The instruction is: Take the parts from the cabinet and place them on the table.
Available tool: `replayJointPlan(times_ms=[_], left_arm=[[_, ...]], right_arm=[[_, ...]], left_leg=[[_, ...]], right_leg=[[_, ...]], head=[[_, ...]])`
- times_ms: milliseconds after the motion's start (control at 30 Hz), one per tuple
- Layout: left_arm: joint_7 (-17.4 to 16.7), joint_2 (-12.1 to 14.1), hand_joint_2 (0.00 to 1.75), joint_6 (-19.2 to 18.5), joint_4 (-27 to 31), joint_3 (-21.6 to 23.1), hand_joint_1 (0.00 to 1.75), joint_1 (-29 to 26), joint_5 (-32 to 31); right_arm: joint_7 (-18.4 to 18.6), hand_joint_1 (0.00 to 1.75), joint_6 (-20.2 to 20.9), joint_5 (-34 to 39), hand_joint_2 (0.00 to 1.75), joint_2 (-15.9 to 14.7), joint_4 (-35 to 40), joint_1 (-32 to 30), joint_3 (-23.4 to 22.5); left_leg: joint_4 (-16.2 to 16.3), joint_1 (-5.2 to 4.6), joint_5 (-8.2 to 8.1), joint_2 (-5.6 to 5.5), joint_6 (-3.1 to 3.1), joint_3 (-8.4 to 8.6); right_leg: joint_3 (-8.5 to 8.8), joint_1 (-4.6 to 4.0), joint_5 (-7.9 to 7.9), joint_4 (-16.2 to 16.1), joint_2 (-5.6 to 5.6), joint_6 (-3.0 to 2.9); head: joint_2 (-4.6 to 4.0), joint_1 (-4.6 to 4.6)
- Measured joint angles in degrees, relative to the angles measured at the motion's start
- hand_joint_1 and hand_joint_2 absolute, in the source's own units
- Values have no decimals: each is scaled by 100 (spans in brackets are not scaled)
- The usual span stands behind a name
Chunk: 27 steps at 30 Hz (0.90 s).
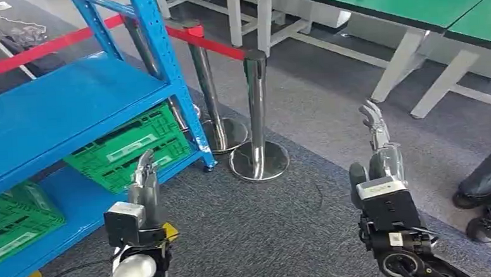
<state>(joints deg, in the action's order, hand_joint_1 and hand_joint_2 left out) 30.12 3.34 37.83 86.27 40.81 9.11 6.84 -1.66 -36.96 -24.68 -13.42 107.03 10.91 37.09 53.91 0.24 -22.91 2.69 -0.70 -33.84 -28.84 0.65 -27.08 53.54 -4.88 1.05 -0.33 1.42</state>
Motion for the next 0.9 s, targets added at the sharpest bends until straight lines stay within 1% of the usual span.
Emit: replayJointPlan(times_ms=[33,67,100,133,167,200,233,267,300,333,367,400,433,467,500,533,567,600,633,667,700,733,767,800,833,867,900], left_arm=[[0,0,0,-22,0,0,0,2,-9],[0,0,0,-40,0,0,0,2,-9],[13,-2,0,-85,0,0,0,0,-7],[55,-7,0,-133,0,0,0,13,2],[89,-26,0,-177,-4,0,0,46,17],[122,-50,0,-207,-15,0,0,78,44],[148,-69,0,-235,-26,0,0,103,63],[168,-77,0,-247,-35,0,0,105,96],[177,-77,0,-260,-50,0,0,97,127],[186,-79,0,-264,-61,0,0,93,148],[192,-79,0,-278,-63,0,0,95,164],[199,-81,0,-289,-63,0,0,99,184],[203,-81,0,-291,-63,0,0,102,199],[208,-81,0,-289,-66,0,0,106,216],[218,-81,0,-271,-64,0,0,110,216],[221,-76,0,-254,-66,0,0,104,225],[232,-74,0,-240,-66,-2,0,90,229],[232,-68,0,-229,-66,-9,0,90,238],[234,-63,0,-214,-63,-13,0,84,236],[243,-59,0,-184,-63,-20,0,99,238],[243,-57,0,-155,-63,-24,0,100,242],[243,-57,0,-135,-63,-26,0,81,243],[238,-52,0,-129,-63,-26,0,61,243],[230,-46,0,-120,-63,-28,0,42,243],[221,-39,0,-116,-63,-31,0,29,243],[201,-33,0,-98,-61,-33,0,23,243],[186,-31,0,-81,-53,-35,0,22,240]], right_arm=[[-7,0,0,0,0,0,0,-2,-2],[-9,0,-4,0,0,0,0,-5,-9],[-7,0,-18,0,0,0,2,-5,-24],[8,0,-34,0,0,-9,6,-8,-51],[35,0,-46,0,0,-11,24,-11,-66],[59,0,-48,-2,0,-22,33,-21,-68],[77,0,-48,-2,0,-56,33,-30,-68],[129,0,-50,-18,0,-66,33,-39,-68],[164,0,-50,-46,0,-72,33,-47,-68],[183,0,-55,-59,0,-74,33,-47,-66],[194,0,-59,-85,0,-74,33,-43,-63],[208,0,-68,-118,0,-74,33,-40,-55],[205,0,-74,-127,0,-74,33,-37,-46],[186,0,-77,-129,0,-72,31,-43,-44],[133,0,-83,-129,0,-72,26,-39,-44],[111,0,-83,-129,0,-72,22,-38,-42],[81,0,-83,-127,0,-61,17,-18,-35],[52,0,-81,-122,0,-41,15,-7,-35],[33,0,-76,-111,0,-31,13,12,-33],[11,0,-66,-98,0,-29,7,14,-39],[-2,0,-55,-96,0,-28,4,12,-35],[-9,0,-48,-96,0,-24,-2,7,-26],[-11,0,-46,-96,0,-24,-13,9,-22],[-13,0,-39,-94,0,-22,-24,10,-18],[-13,0,-39,-90,0,-20,-28,11,-13],[-13,0,-37,-55,0,-20,-28,12,-4],[-11,0,-37,-44,0,-15,-28,13,2]], left_leg=[[11,-20,-16,-46,27,-11],[7,-34,-16,-102,61,-12],[-47,35,19,-152,117,33],[-57,33,13,-195,127,46],[-56,34,8,-238,167,58],[-56,28,9,-286,185,60],[-54,21,3,-344,196,58],[-51,10,2,-410,197,61],[-49,8,-1,-472,199,73],[-47,8,-6,-544,196,86],[-40,10,-10,-621,191,101],[-31,14,-22,-685,173,115],[-14,19,-31,-745,158,111],[26,-23,-42,-816,126,77],[35,-3,-16,-860,90,37],[21,16,8,-920,51,13],[-13,24,37,-979,6,3],[18,13,33,-1053,-24,-11],[128,4,-58,-813,-45,-57],[443,-11,-261,-561,-72,-209],[950,6,-509,-435,-97,-467],[1420,16,-698,-382,-115,-707],[1788,27,-799,-365,-133,-901],[1882,34,-769,-349,-136,-961],[1712,34,-624,-331,-136,-882],[1291,33,-391,-298,-126,-669],[708,28,-129,-206,-100,-357]], right_leg=[[23,-6,-18,-2,-48,33],[48,9,-22,-20,-97,69],[40,37,-72,13,-15,129],[-35,49,-200,181,217,138],[-185,50,-423,557,358,142],[-412,46,-645,1047,411,144],[-658,37,-839,1540,451,155],[-858,38,-933,1911,468,155],[-910,38,-850,1958,469,147],[-821,39,-639,1715,472,134],[-633,49,-356,1262,496,116],[-409,64,-77,749,596,105],[-250,92,100,317,857,94],[-144,105,16,151,964,76],[-81,86,-7,139,912,55],[-103,64,-6,139,862,40],[-98,46,0,145,815,2],[-80,118,34,72,738,-52],[-47,103,53,55,656,-81],[-49,93,50,49,598,-117],[-54,73,45,49,517,-133],[-56,60,38,49,441,-144],[-58,50,30,50,360,-156],[-54,47,27,50,291,-157],[-47,45,17,50,222,-156],[-35,44,5,50,156,-149],[-13,43,-14,50,93,-138]], head=[[2,-37],[2,-37],[2,-37],[0,-72],[0,-118],[2,-166],[2,-190],[2,-245],[2,-260],[0,-273],[2,-295],[2,-313],[2,-322],[0,-339],[2,-308],[2,-302],[2,-289],[2,-267],[0,-254],[2,-164],[2,-123],[0,-107],[2,-88],[2,-59],[0,-48],[2,-24],[0,0]])
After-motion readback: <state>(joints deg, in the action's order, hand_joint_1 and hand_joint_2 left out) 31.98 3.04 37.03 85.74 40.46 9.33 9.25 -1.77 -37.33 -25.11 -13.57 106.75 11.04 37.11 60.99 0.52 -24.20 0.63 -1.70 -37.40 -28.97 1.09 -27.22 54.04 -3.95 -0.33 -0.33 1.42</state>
